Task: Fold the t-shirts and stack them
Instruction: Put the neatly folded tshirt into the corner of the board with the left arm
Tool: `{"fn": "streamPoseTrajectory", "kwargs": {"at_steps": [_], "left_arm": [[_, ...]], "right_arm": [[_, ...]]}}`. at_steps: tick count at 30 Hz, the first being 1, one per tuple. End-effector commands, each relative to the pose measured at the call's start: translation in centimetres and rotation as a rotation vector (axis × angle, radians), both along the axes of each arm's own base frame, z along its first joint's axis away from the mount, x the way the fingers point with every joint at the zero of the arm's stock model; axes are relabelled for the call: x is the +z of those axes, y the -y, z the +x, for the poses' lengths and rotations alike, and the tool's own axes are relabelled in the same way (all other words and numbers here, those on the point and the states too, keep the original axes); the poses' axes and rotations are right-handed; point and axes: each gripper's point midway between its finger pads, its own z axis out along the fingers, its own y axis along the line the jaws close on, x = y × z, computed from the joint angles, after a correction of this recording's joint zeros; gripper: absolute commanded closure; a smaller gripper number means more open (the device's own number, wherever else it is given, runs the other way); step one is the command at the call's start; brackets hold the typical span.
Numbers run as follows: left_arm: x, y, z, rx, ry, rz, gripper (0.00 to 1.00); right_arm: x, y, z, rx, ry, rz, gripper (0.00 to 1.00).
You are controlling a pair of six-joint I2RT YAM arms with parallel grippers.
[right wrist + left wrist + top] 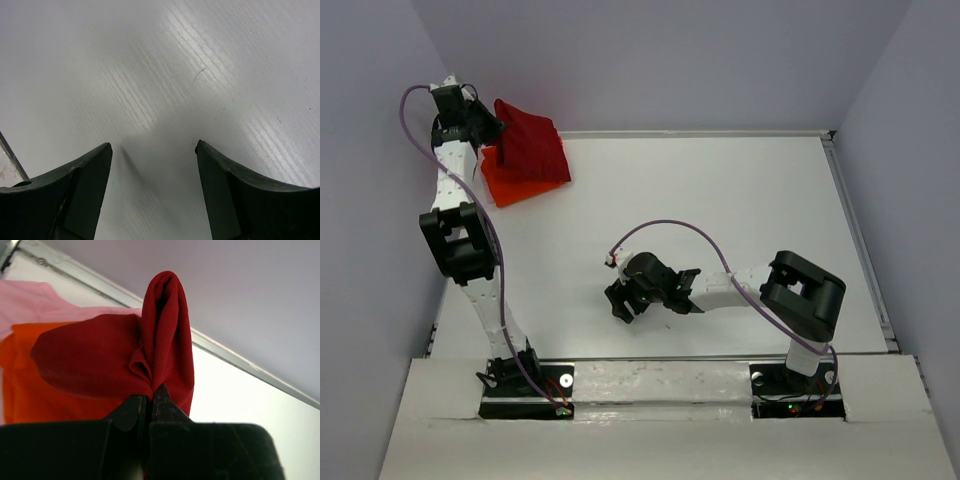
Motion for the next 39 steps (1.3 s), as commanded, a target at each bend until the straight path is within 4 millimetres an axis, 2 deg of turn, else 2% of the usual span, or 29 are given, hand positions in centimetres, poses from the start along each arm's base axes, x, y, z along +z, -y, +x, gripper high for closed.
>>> {"fn": "streamPoseTrajectory", "kwargs": {"at_steps": [1,5,7,10,17,20,21,22,23,25,27,28,31,34,39], "left_arm": [[4.2,-2.2,-1.8,0.055,0.073,0.058,1.0],[1.0,-4.1,-2.3,0.111,-0.004,0.068,1.0],[0.1,-5.1,-2.5,0.146,-0.031,0.084,1.0],[-1.6,-5.8,-2.6,0.153,-0.061,0.087,1.0],[-7.2,-7.2,-3.2,0.187,-0.179,0.094,1.0],[-8.7,-7.9,-3.4,0.205,-0.207,0.104,1.0],[-9.0,-8.0,-3.5,0.211,-0.22,0.108,0.97],[-9.1,-8.2,-3.4,0.218,-0.222,0.117,0.77],[-9.5,-8.3,-3.4,0.219,-0.229,0.113,0.64],[-9.6,-8.2,-3.4,0.216,-0.232,0.111,0.47],[-9.4,-8.8,-3.5,0.25,-0.235,0.129,0.22],[-9.3,-8.8,-3.6,0.249,-0.237,0.13,0.15],[-7.5,-10.9,-4.6,0.353,-0.253,0.202,0.14],[-4.9,-10.8,-4.6,0.364,-0.203,0.197,0.14],[-1.0,-6.3,-3.1,0.229,-0.091,0.118,0.14]], "right_arm": [[-5.8,3.9,-3.7,0.034,-0.15,-0.204,0.26],[-5.7,3.9,-3.8,0.035,-0.151,-0.203,0.26],[-5.7,3.9,-3.8,0.035,-0.151,-0.202,0.26],[-5.7,4.0,-3.8,0.035,-0.149,-0.203,0.26],[-5.7,4.0,-3.8,0.034,-0.15,-0.202,0.26],[-5.6,4.0,-3.9,0.038,-0.153,-0.199,0.26],[-5.6,4.0,-3.9,0.039,-0.154,-0.198,0.26],[-5.6,4.0,-3.9,0.038,-0.153,-0.199,0.26],[-5.6,4.0,-4.0,0.04,-0.155,-0.198,0.26],[-5.5,4.0,-4.0,0.041,-0.155,-0.196,0.26],[-5.5,4.0,-4.0,0.044,-0.156,-0.195,0.26],[-5.5,4.0,-4.1,0.043,-0.158,-0.196,0.26],[-5.5,4.0,-4.1,0.045,-0.158,-0.195,0.26],[-5.4,4.0,-4.1,0.047,-0.159,-0.192,0.26],[-5.6,3.9,-4.2,0.052,-0.163,-0.193,0.26]]}}
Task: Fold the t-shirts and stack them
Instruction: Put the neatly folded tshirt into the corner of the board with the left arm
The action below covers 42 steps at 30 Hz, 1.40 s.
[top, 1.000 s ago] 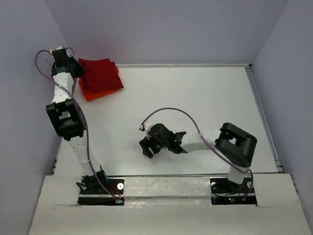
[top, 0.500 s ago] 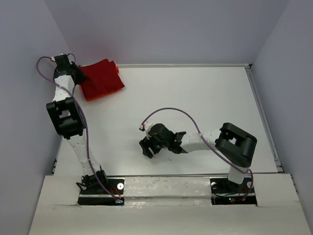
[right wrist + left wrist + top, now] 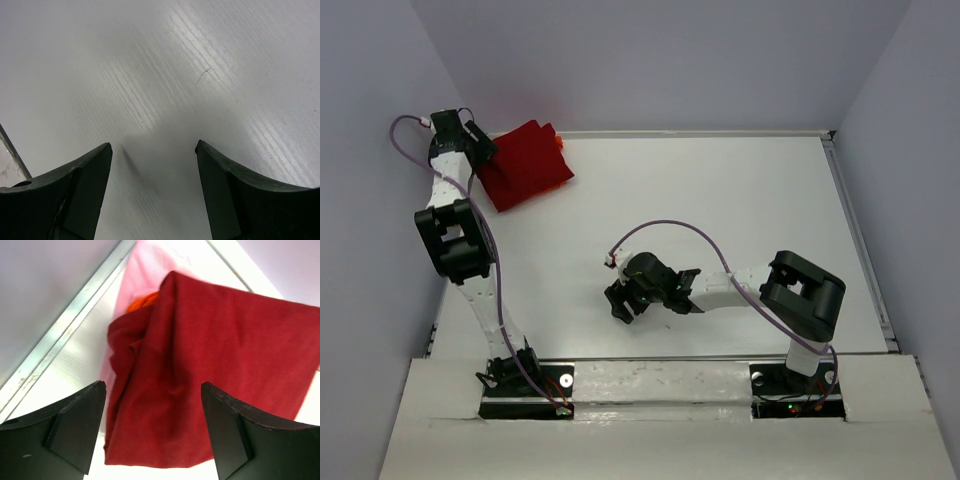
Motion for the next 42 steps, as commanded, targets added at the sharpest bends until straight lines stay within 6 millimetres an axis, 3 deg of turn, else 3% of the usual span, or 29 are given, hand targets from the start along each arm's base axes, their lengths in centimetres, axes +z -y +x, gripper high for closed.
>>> {"fn": "streamPoseTrajectory", "kwargs": {"at_steps": [1,3,5,6,7,8,10,11,12,13,14,15,16,17,19,20,23,24,28,31,32,33,34,35,41,42], "left_arm": [[10.3,3.0,1.2,-0.085,0.214,0.005,0.14],[11.8,4.8,1.6,-0.123,0.243,0.016,0.14],[12.4,5.2,1.7,-0.112,0.243,0.079,0.14],[13.7,6.6,2.0,-0.131,0.277,0.112,0.14],[14.1,7.2,2.0,-0.139,0.29,0.132,0.14],[13.2,7.8,1.9,-0.156,0.28,0.129,0.14],[14.5,10.3,2.3,-0.261,0.38,0.074,0.14],[14.2,11.0,2.2,-0.298,0.409,0.032,0.14],[11.9,11.8,1.5,-0.3,0.398,-0.072,0.14],[13.0,13.1,1.9,-0.379,0.492,-0.148,0.14],[12.2,12.3,1.5,-0.375,0.51,-0.216,0.14],[9.0,12.6,0.8,-0.372,0.481,-0.305,0.15],[10.2,13.4,0.8,-0.414,0.565,-0.392,0.15],[8.2,12.8,0.2,-0.393,0.542,-0.439,0.16],[7.1,13.1,0.2,-0.433,0.566,-0.49,0.16],[5.2,12.6,0.1,-0.425,0.543,-0.511,0.16],[5.2,13.0,-0.2,-0.495,0.611,-0.596,0.17],[4.4,13.1,-0.2,-0.504,0.619,-0.627,0.18],[5.7,14.0,0.2,-0.589,0.68,-0.668,0.18],[6.1,14.2,0.5,-0.604,0.684,-0.662,0.28],[6.1,14.0,0.6,-0.598,0.681,-0.661,0.4],[6.0,13.9,0.8,-0.596,0.68,-0.662,0.74],[6.1,14.0,0.8,-0.598,0.679,-0.663,0.94],[6.1,13.8,0.8,-0.591,0.68,-0.664,1.0],[9.3,14.2,0.4,-0.597,0.699,-0.643,1.0],[9.1,14.2,0.4,-0.592,0.69,-0.646,1.0]], "right_arm": [[-5.6,4.0,-4.0,0.045,-0.157,-0.199,0.26],[-5.6,4.0,-4.0,0.046,-0.156,-0.2,0.26],[-5.7,4.0,-4.0,0.046,-0.157,-0.202,0.26],[-5.7,4.0,-4.0,0.047,-0.158,-0.201,0.26],[-5.8,4.0,-4.0,0.047,-0.159,-0.202,0.26],[-5.8,3.9,-4.0,0.047,-0.159,-0.202,0.26],[-5.8,3.9,-4.0,0.048,-0.16,-0.202,0.26],[-5.8,3.9,-4.0,0.048,-0.161,-0.203,0.26],[-5.9,4.0,-4.0,0.047,-0.16,-0.205,0.26],[-5.9,3.9,-4.0,0.048,-0.161,-0.205,0.26],[-6.0,3.9,-4.0,0.048,-0.16,-0.207,0.26],[-6.0,4.0,-4.0,0.048,-0.161,-0.208,0.26],[-6.0,4.0,-4.0,0.046,-0.161,-0.208,0.26],[-6.0,4.0,-4.0,0.045,-0.16,-0.209,0.26],[-6.1,4.1,-4.0,0.043,-0.16,-0.212,0.26],[-6.1,4.1,-4.0,0.042,-0.159,-0.213,0.26],[-6.2,4.1,-4.0,0.042,-0.161,-0.215,0.26],[-6.2,4.1,-4.0,0.044,-0.161,-0.216,0.26],[-6.5,4.2,-4.0,0.043,-0.165,-0.225,0.26],[-6.7,4.3,-3.9,0.04,-0.163,-0.234,0.26],[-6.7,4.3,-3.9,0.041,-0.162,-0.235,0.26],[-6.7,4.2,-3.9,0.047,-0.163,-0.234,0.26],[-6.8,4.1,-4.0,0.049,-0.166,-0.234,0.26],[-6.8,4.1,-4.0,0.05,-0.168,-0.235,0.26],[-7.1,4.2,-4.0,0.048,-0.172,-0.245,0.27],[-7.0,4.1,-4.0,0.048,-0.17,-0.244,0.27]]}}
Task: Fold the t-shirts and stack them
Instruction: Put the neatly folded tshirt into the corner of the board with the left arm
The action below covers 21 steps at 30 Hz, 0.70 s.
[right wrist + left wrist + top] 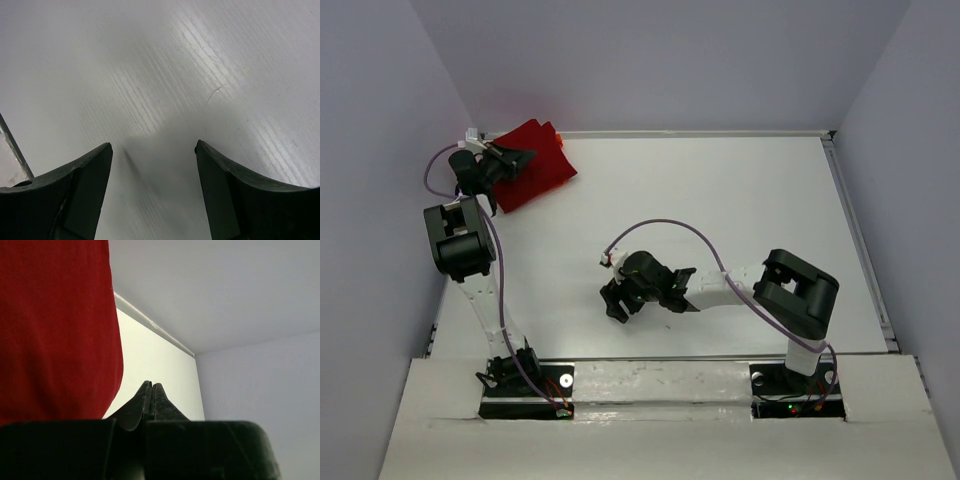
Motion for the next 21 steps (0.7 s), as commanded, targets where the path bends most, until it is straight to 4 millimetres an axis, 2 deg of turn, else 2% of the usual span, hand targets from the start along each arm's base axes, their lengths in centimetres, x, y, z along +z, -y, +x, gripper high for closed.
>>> {"fn": "streamPoseTrajectory", "kwargs": {"at_steps": [1,5,11,18,21], "left_arm": [[6.8,0.2,-0.2,-0.019,0.134,0.043,1.0],[5.4,-0.2,1.1,-0.016,0.12,0.03,1.0],[2.2,-0.8,2.3,0.009,0.089,0.008,1.0],[-3.6,-0.9,3.2,0.014,-0.052,-0.052,1.0],[-5.2,-1.3,3.5,0.029,-0.092,-0.034,1.0]], "right_arm": [[-6.9,5.3,-4.1,0.027,-0.164,-0.262,0.27],[-7.0,5.4,-4.2,0.027,-0.167,-0.264,0.27],[-7.0,5.6,-4.3,0.025,-0.169,-0.265,0.27],[-7.0,5.7,-4.2,0.02,-0.164,-0.269,0.27],[-7.0,5.8,-4.2,0.018,-0.162,-0.27,0.27]]}}
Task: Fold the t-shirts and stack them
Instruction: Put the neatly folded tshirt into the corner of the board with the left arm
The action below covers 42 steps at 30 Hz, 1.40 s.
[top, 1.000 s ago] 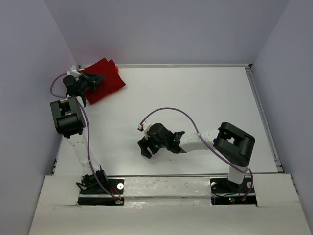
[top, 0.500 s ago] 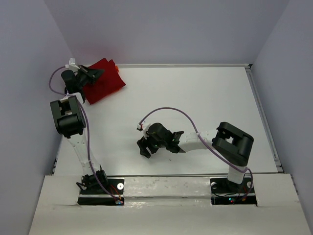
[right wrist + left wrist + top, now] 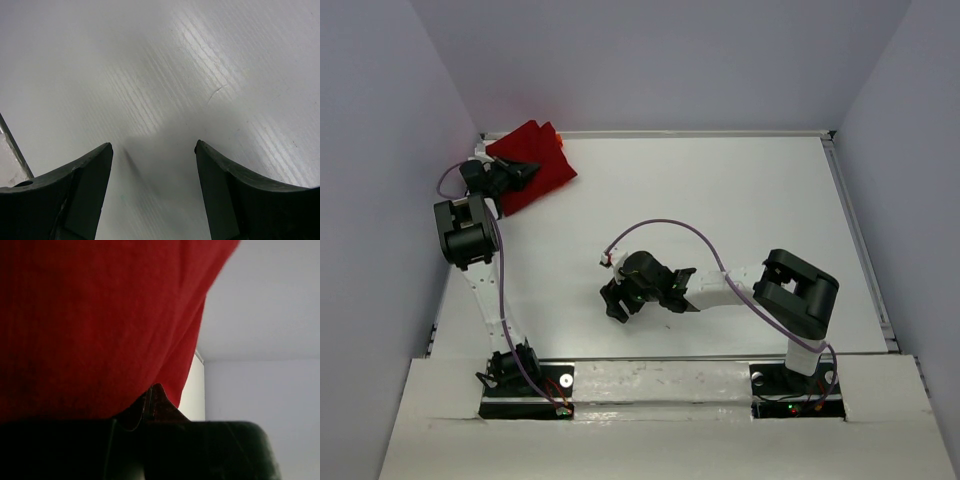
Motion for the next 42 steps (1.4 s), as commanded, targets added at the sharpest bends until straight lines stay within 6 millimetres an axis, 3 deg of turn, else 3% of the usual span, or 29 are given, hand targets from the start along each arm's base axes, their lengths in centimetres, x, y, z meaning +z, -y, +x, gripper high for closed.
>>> {"fn": "streamPoseTrajectory", "kwargs": {"at_steps": [1,2,3,4,5,6,7,20,23,24,26,27,29,30,33,35,36,37,39,40,42], "left_arm": [[1.2,-0.3,0.8,0.001,0.013,0.025,1.0],[1.0,-0.3,0.8,-0.005,0.011,0.025,1.0],[0.9,-0.4,0.9,-0.004,0.009,0.025,0.9],[0.9,-0.3,0.9,-0.007,0.01,0.026,0.66],[0.9,-0.3,0.9,-0.004,0.012,0.03,0.31],[1.0,-0.4,0.9,-0.004,0.014,0.03,0.1],[1.1,-0.3,0.9,-0.007,0.02,0.036,0.01],[3.8,0.1,0.6,-0.039,0.068,0.036,0.01],[7.5,0.6,0.4,-0.046,0.13,0.036,0.01],[10.1,0.9,0.4,-0.05,0.176,0.049,0.01],[12.9,1.4,0.3,-0.05,0.222,0.057,0.01],[16.0,1.7,0.0,-0.052,0.275,0.068,0.01],[18.8,2.5,-0.3,-0.057,0.317,0.071,0.01],[21.2,2.8,-0.8,-0.059,0.356,0.083,0.01],[25.1,4.0,-2.0,-0.057,0.414,0.126,0.01],[25.4,4.4,-2.4,-0.04,0.414,0.201,0.01],[26.9,5.1,-3.1,-0.034,0.436,0.245,0.01],[25.8,4.7,-3.0,0.004,0.396,0.335,0.01],[26.7,5.9,-3.8,0.029,0.401,0.441,0.01],[25.5,5.9,-4.0,0.037,0.363,0.538,0.01],[26.4,5.8,-4.5,0.125,0.354,0.652,0.01]], "right_arm": [[-7.1,5.9,-4.2,0.017,-0.164,-0.275,0.27],[-7.1,5.9,-4.2,0.018,-0.164,-0.273,0.27],[-7.1,5.9,-4.3,0.017,-0.166,-0.274,0.27],[-7.0,5.9,-4.3,0.018,-0.167,-0.273,0.27],[-7.0,6.0,-4.3,0.018,-0.167,-0.272,0.27],[-7.0,6.0,-4.3,0.017,-0.165,-0.273,0.27],[-6.9,6.0,-4.3,0.018,-0.166,-0.271,0.27],[-6.8,5.8,-4.5,0.028,-0.17,-0.262,0.27],[-6.9,5.8,-4.5,0.028,-0.175,-0.263,0.27],[-6.9,5.8,-4.6,0.029,-0.177,-0.264,0.27],[-6.9,5.8,-4.5,0.029,-0.177,-0.264,0.27],[-6.9,5.7,-4.5,0.029,-0.176,-0.263,0.27],[-6.9,5.7,-4.5,0.026,-0.175,-0.263,0.27],[-7.0,5.8,-4.5,0.024,-0.173,-0.266,0.27],[-7.0,5.9,-4.3,0.016,-0.169,-0.268,0.27],[-7.1,5.9,-4.2,0.012,-0.168,-0.271,0.27],[-7.0,5.8,-4.2,0.01,-0.166,-0.269,0.27],[-6.9,5.7,-4.1,0.005,-0.162,-0.261,0.27],[-6.5,5.6,-3.9,-0.005,-0.155,-0.25,0.27],[-6.1,5.5,-3.8,-0.017,-0.153,-0.24,0.27],[-5.1,4.7,-3.3,-0.028,-0.131,-0.194,0.27]]}}
